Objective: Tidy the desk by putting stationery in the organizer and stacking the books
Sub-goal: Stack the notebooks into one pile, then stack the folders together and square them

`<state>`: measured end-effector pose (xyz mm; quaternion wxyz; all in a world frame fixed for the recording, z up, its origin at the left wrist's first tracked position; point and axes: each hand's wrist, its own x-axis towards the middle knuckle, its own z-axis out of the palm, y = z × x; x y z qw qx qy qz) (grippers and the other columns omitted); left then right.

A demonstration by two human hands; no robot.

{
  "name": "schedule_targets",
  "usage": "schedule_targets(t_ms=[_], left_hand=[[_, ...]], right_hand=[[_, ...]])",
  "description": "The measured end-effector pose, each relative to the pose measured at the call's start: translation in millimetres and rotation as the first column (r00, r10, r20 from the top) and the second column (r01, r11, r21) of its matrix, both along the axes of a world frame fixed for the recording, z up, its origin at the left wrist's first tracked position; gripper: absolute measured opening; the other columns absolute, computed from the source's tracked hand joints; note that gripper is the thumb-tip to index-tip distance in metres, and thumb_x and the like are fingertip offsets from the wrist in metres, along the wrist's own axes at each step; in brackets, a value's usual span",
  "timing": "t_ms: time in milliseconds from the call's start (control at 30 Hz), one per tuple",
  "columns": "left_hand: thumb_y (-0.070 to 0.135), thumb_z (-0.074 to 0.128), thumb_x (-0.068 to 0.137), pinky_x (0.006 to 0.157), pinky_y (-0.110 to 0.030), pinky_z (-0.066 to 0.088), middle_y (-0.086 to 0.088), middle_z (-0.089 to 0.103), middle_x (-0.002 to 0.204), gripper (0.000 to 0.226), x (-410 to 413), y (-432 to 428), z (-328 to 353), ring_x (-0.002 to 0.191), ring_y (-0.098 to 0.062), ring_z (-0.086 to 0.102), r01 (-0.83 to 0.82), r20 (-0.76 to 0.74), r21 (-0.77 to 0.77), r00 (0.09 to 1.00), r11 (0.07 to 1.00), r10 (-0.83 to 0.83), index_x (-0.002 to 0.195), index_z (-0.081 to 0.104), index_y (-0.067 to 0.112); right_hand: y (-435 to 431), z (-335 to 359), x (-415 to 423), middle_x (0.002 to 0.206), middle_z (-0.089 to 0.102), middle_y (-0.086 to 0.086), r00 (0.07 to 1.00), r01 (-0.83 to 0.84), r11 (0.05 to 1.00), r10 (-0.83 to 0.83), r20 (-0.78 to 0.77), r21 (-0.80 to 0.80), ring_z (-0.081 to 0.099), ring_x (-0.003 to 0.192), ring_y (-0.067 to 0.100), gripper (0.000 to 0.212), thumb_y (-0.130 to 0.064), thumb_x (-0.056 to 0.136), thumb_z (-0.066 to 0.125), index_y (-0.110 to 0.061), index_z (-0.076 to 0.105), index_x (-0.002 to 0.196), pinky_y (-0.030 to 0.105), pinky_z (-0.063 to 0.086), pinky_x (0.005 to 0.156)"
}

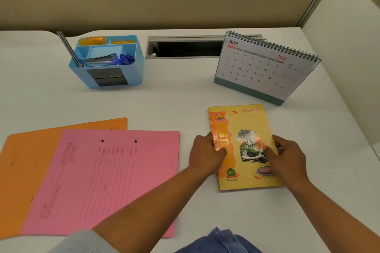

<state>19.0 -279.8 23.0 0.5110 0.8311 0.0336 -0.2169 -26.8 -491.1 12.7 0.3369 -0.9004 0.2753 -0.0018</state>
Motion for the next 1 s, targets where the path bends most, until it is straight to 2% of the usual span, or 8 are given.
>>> schedule_targets(t_ms=[167, 333, 400, 500, 600, 700, 867, 1000], left_hand=[[0.021, 0.066, 0.080, 0.070, -0.040, 0.059, 0.000, 0.071, 0.092, 0.025, 1, -2, -2, 0.078, -0.018, 0.068, 0.025, 0.012, 0.037, 1.000, 0.999, -0.025, 0.104, 0.069, 0.023], [0.028, 0.066, 0.078, 0.072, -0.041, 0.060, 0.002, 0.070, 0.096, 0.032, 0, -2, 0, 0.083, -0.019, 0.069, 0.013, -0.016, 0.020, 1.000, 1.000, -0.013, 0.109, 0.066, 0.023], [0.028, 0.068, 0.083, 0.072, -0.032, 0.057, 0.004, 0.067, 0.096, 0.032, -1, -1, 4, 0.092, -0.021, 0.068, 0.008, -0.007, 0.017, 1.000, 1.000, -0.008, 0.113, 0.061, 0.020], [0.031, 0.067, 0.088, 0.083, -0.027, 0.049, 0.004, 0.061, 0.116, 0.057, -10, 15, 11, 0.107, -0.016, 0.061, -0.063, -0.019, -0.007, 0.998, 0.998, 0.063, 0.139, 0.043, 0.020], [0.032, 0.068, 0.087, 0.083, -0.017, 0.048, 0.011, 0.059, 0.120, 0.048, -33, 54, 20, 0.102, -0.001, 0.058, -0.131, 0.058, -0.031, 0.989, 0.991, 0.133, 0.132, 0.051, 0.027], [0.030, 0.068, 0.088, 0.079, -0.008, 0.041, 0.018, 0.057, 0.118, 0.039, -57, 113, 23, 0.103, 0.006, 0.053, -0.238, 0.125, -0.003, 0.963, 0.971, 0.237, 0.125, 0.055, 0.030], [0.026, 0.071, 0.085, 0.093, -0.027, 0.042, 0.009, 0.056, 0.123, 0.041, -96, 229, 25, 0.112, -0.009, 0.053, -0.593, 0.178, 0.135, 0.803, 0.794, 0.569, 0.124, 0.057, 0.025], [0.031, 0.073, 0.083, 0.103, -0.046, 0.043, -0.004, 0.050, 0.134, 0.052, -124, 303, 20, 0.121, -0.024, 0.050, -0.722, 0.132, 0.316, 0.676, 0.616, 0.725, 0.129, 0.054, 0.019]], right_hand=[[-3, -6, 1, 0.111, 0.065, 0.013, 1.000, -0.018, 1.000, 0.018, 0.002, -0.001, 0.062, 0.099, 0.028, 0.040, -0.022, 0.086, 0.067, -0.020, 0.064, 0.126, 0.028, 0.042, 0.080], [-2, -6, 1, 0.116, 0.062, 0.015, 1.000, -0.006, 1.000, 0.006, 0.005, -0.010, 0.061, 0.102, 0.030, 0.045, -0.023, 0.087, 0.067, -0.017, 0.060, 0.130, 0.032, 0.044, 0.085], [-1, -4, 1, 0.120, 0.061, 0.015, 1.000, -0.013, 1.000, 0.013, 0.003, -0.008, 0.061, 0.102, 0.030, 0.048, -0.023, 0.086, 0.068, -0.016, 0.058, 0.132, 0.031, 0.042, 0.084], [5, 6, -4, 0.125, 0.055, 0.010, 0.997, 0.052, 0.999, -0.052, 0.056, 0.005, 0.059, 0.094, 0.023, 0.055, -0.024, 0.085, 0.071, -0.019, 0.051, 0.136, 0.030, 0.041, 0.080], [23, 23, -16, 0.119, 0.056, 0.004, 0.979, 0.072, 0.997, -0.066, 0.192, -0.026, 0.057, 0.090, 0.019, 0.046, -0.019, 0.084, 0.070, -0.020, 0.056, 0.128, 0.033, 0.044, 0.077], [51, 33, -28, 0.110, 0.058, -0.001, 0.977, -0.017, 1.000, 0.016, 0.212, 0.000, 0.061, 0.086, 0.020, 0.035, -0.015, 0.084, 0.070, -0.022, 0.062, 0.117, 0.040, 0.052, 0.077], [115, 30, -31, 0.108, 0.061, -0.003, 0.958, -0.281, 0.952, 0.272, 0.090, 0.120, 0.062, 0.093, 0.016, 0.032, -0.018, 0.083, 0.072, -0.029, 0.063, 0.111, 0.034, 0.051, 0.073], [173, 26, -14, 0.117, 0.059, -0.006, 0.878, -0.476, 0.865, 0.478, 0.027, 0.157, 0.058, 0.094, 0.004, 0.039, -0.022, 0.084, 0.073, -0.028, 0.060, 0.120, 0.017, 0.044, 0.071]])
